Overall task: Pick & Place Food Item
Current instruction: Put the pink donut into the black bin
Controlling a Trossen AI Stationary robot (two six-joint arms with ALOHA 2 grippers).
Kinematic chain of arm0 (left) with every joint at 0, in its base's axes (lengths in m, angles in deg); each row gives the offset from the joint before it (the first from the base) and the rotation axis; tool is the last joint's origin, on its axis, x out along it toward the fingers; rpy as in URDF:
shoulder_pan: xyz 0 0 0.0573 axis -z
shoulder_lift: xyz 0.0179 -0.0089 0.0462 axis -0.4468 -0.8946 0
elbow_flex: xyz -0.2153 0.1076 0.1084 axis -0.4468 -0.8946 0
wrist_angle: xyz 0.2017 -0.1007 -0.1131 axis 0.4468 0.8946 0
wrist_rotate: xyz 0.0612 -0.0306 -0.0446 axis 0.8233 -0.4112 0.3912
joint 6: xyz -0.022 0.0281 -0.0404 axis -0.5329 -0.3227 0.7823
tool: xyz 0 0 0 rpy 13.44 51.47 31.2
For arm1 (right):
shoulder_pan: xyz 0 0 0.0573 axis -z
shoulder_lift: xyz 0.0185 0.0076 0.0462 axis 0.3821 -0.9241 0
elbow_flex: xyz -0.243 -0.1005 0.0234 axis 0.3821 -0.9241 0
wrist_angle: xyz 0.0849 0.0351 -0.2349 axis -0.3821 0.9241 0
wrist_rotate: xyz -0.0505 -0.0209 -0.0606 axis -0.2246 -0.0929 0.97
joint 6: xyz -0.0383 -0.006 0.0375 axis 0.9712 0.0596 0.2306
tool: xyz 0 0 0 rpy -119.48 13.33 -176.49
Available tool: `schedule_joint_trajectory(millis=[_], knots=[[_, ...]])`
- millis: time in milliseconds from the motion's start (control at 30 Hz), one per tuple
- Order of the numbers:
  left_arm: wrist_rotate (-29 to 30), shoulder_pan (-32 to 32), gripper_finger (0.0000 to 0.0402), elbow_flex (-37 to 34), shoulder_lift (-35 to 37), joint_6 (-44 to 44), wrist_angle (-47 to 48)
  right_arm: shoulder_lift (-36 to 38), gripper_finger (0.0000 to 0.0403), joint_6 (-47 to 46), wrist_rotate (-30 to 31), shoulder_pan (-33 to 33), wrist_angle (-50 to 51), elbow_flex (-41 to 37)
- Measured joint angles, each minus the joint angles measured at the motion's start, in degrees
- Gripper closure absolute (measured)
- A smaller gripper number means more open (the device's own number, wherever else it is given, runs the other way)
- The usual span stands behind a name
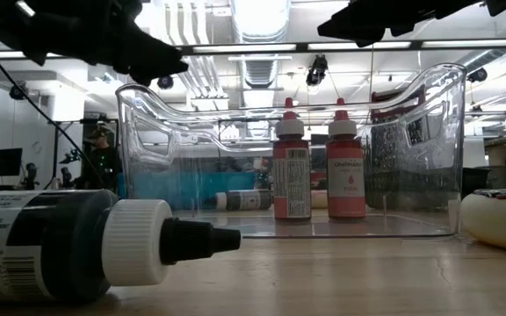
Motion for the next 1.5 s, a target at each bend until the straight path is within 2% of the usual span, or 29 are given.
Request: schedule_joint_trajectory(millis=[267,367,567,733,1033,1133,1500], knots=[[2.8,3.9,0.0161,-1.3,-0.4,-0.3,0.0,0.0,0.0184,0.7,0.8,0.1,0.1,0.0],[2.9,4.2,0.0161,-1.4,-0.4,-0.5,-0.1,-0.4,0.0184,2.1,0.7,1.1,-4.2,-1.5],[2.9,4.2,0.0161,-1.4,-0.6,-0.9,-0.3,-0.6,0.0184,0.7,-14.8,9.0,-22.4,-9.4],[2.9,4.2,0.0161,-1.4,-0.7,-1.0,-0.5,-0.2,0.0184,-2.0,-19.5,16.9,-25.0,-12.4],[2.9,4.2,0.0161,-4.7,-0.7,-0.9,-4.7,-1.7,0.0184,-1.7,-23.9,26.5,-18.3,-10.8],[2.9,4.2,0.0162,-6.4,-0.7,-0.9,-7.6,-2.2,0.0184,-1.5,-24.2,28.4,-14.2,-9.2],[2.9,4.2,0.0162,-6.8,-0.7,-1.1,-7.8,-7.1,0.0184,0.1,-27.1,33.9,0.3,-2.3]])
